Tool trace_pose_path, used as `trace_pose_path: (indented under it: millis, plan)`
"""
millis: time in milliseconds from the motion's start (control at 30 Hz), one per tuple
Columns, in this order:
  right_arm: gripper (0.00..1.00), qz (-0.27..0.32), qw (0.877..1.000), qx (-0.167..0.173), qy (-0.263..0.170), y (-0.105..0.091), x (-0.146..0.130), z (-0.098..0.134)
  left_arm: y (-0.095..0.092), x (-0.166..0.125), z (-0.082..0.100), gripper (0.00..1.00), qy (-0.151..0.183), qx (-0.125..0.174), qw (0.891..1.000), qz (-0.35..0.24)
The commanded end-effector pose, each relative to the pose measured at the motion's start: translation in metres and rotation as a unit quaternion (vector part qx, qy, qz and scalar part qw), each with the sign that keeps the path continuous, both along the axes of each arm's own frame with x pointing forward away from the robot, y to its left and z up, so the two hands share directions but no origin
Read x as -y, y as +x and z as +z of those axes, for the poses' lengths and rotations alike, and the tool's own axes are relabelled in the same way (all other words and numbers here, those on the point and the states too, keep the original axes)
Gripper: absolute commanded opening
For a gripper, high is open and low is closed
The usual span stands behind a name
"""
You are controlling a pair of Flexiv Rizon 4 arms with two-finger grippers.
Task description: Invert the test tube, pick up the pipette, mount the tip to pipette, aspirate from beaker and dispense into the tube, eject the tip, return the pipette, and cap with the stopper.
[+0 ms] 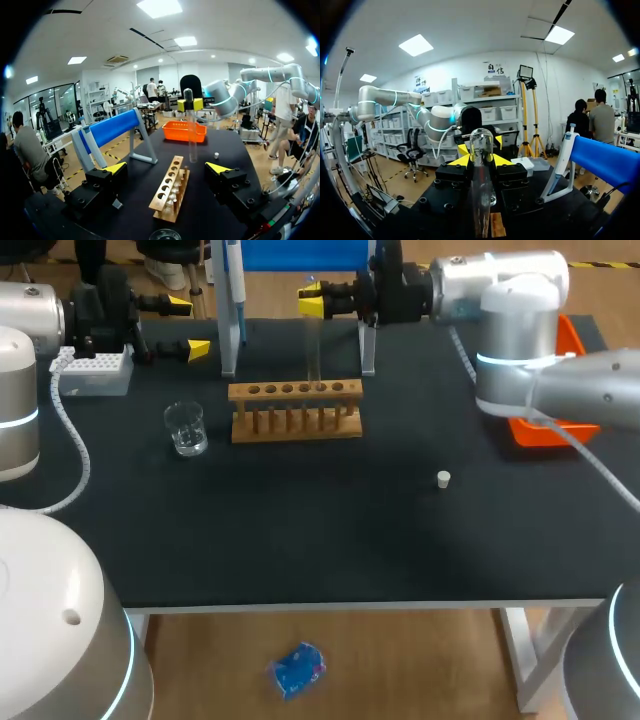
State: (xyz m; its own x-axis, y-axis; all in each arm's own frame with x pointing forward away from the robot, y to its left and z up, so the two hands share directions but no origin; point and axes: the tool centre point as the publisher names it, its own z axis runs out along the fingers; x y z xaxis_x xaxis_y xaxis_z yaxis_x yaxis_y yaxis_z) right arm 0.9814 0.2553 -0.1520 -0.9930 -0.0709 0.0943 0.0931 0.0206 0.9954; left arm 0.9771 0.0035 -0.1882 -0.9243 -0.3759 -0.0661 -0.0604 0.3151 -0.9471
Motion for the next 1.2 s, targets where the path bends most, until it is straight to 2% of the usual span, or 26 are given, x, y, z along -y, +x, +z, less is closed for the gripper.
trace_pose_path:
  millis: [33,100,133,267,333,367,467,567,633,800,833,933,1000,1033,1100,1133,1200]
  plan:
    - [0.00,-0.001,1.000,0.000,-0.001,-0.001,0.000,0.001,0.000,-0.001,0.001,1.00,0.001,-0.002,1.000,-0.002]
    - [0.00,-0.001,1.000,0.000,-0.001,-0.001,0.000,0.001,0.000,-0.001,0.001,1.00,0.001,-0.002,1.000,-0.002]
    - [0.00,0.002,1.000,-0.029,-0.001,-0.001,0.000,-0.001,0.000,-0.001,0.001,1.00,0.001,-0.002,1.000,-0.002]
    - [0.00,-0.001,0.994,-0.107,-0.005,0.001,-0.004,-0.003,0.000,-0.001,0.001,1.00,0.001,-0.002,1.000,-0.002]
    - [0.00,-0.002,0.988,-0.153,-0.007,0.003,-0.005,-0.002,0.000,-0.001,0.001,1.00,0.001,-0.002,1.000,-0.002]
    - [0.00,-0.003,0.982,-0.187,-0.009,0.003,-0.005,-0.001,0.000,-0.001,0.001,1.00,0.001,-0.002,1.000,-0.002]
    - [0.00,-0.017,0.969,-0.247,-0.019,0.007,-0.006,0.000,0.000,-0.001,0.001,1.00,0.001,-0.002,1.000,-0.002]
    - [0.00,-0.034,0.949,-0.312,-0.023,0.011,-0.006,-0.001,0.000,-0.001,0.001,1.00,0.001,-0.002,1.000,-0.002]
    - [0.00,-0.045,0.932,-0.360,-0.018,0.012,-0.005,0.000,0.000,-0.001,0.001,1.00,0.001,-0.002,1.000,-0.002]
    - [0.00,-0.075,0.891,-0.446,-0.021,0.010,-0.005,-0.007,0.000,-0.001,0.001,1.00,0.001,-0.002,1.000,-0.002]
    - [0.00,-0.083,0.888,-0.452,-0.026,0.009,-0.004,-0.009,0.000,-0.001,0.001,1.00,0.001,-0.002,1.000,-0.002]
    - [0.00,-0.102,0.858,-0.502,-0.027,0.007,-0.003,-0.016,0.000,-0.001,0.001,1.00,0.001,-0.002,1.000,-0.002]
    - [0.00,-0.113,0.848,-0.517,-0.032,0.007,-0.001,-0.021,0.000,-0.001,0.001,1.00,0.001,-0.002,1.000,-0.002]
    - [0.00,-0.120,0.834,-0.538,-0.033,0.007,0.000,-0.023,0.000,-0.001,0.001,1.00,0.001,-0.002,1.000,-0.002]
    - [0.00,-0.118,0.823,-0.554,-0.033,0.007,0.000,-0.026,0.000,-0.001,0.001,1.00,0.001,-0.002,1.000,-0.002]
    - [0.00,-0.115,0.810,-0.574,-0.030,0.007,0.001,-0.027,0.000,-0.001,0.001,1.00,0.001,-0.002,1.000,-0.002]
    - [0.00,-0.108,0.794,-0.597,-0.028,0.006,0.001,-0.028,0.000,-0.001,0.001,1.00,0.001,-0.002,1.000,-0.002]
